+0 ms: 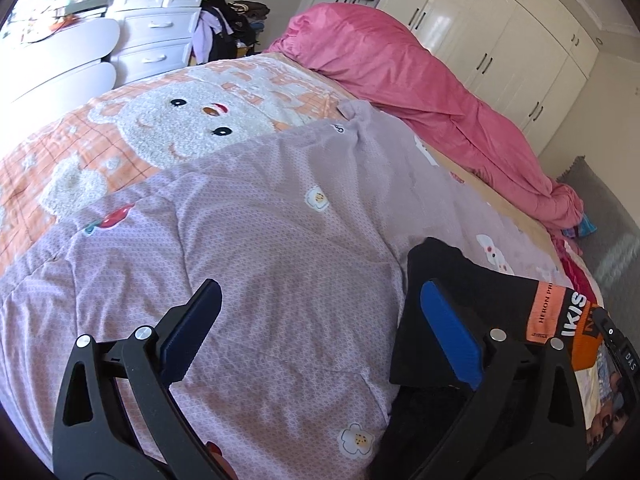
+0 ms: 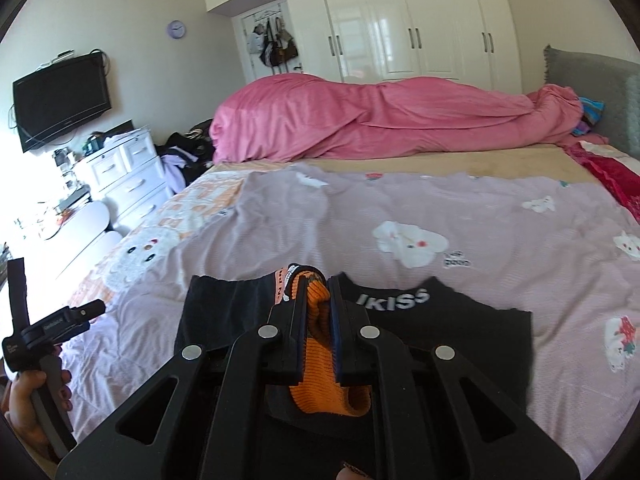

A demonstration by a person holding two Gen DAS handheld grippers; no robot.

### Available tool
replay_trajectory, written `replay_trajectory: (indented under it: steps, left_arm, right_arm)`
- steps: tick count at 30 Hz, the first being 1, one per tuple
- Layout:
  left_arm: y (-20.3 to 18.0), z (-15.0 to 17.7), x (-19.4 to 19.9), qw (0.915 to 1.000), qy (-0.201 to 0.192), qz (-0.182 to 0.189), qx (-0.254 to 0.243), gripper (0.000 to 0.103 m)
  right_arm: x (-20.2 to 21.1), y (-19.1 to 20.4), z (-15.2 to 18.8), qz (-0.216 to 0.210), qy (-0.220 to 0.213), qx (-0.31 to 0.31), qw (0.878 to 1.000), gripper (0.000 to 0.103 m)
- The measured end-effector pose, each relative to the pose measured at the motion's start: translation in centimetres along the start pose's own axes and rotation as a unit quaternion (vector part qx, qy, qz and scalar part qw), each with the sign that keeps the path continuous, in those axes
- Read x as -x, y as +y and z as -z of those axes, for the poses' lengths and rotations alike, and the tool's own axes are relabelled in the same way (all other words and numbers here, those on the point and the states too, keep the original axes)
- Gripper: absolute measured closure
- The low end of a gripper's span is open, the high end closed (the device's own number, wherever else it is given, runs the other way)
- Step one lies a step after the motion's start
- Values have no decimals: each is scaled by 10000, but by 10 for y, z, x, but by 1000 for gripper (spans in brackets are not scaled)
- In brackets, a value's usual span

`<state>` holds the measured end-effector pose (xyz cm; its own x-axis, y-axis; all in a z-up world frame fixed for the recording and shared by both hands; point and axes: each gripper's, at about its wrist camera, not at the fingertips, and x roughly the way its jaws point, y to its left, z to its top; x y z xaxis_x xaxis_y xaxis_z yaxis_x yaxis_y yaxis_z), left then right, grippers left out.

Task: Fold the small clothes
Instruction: 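Lay the held leg cuff onto the romper body and open the right gripper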

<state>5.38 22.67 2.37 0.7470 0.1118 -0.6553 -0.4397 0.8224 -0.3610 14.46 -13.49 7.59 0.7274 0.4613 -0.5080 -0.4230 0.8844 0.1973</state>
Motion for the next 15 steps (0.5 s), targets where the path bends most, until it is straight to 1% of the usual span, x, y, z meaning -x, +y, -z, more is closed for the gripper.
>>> replay_trajectory:
  steps: [4,6,9,12,15]
  left_arm:
    - [-12,3,-6,9998,64,40,-165,10]
    - [-19,6,-12,9995,157,99,-250,10]
    - [-35,11,-21,9984,250,118,-490,10]
    - [-57,17,-26,9964,278,278,-753,10]
    - [-85,26,-32,9918,297,508,-1132,10]
  right_arm:
    - [7,-20,5,178,-25,-83,9998,94]
    - [11,-31,8,262,-21,-148,9995,94]
    - [14,-47,15,354,-11,-266,9990,94]
    - [16,-62,24,406,-6,-417,9983,95]
    - [15,-72,34,444,36,-505,9977,95]
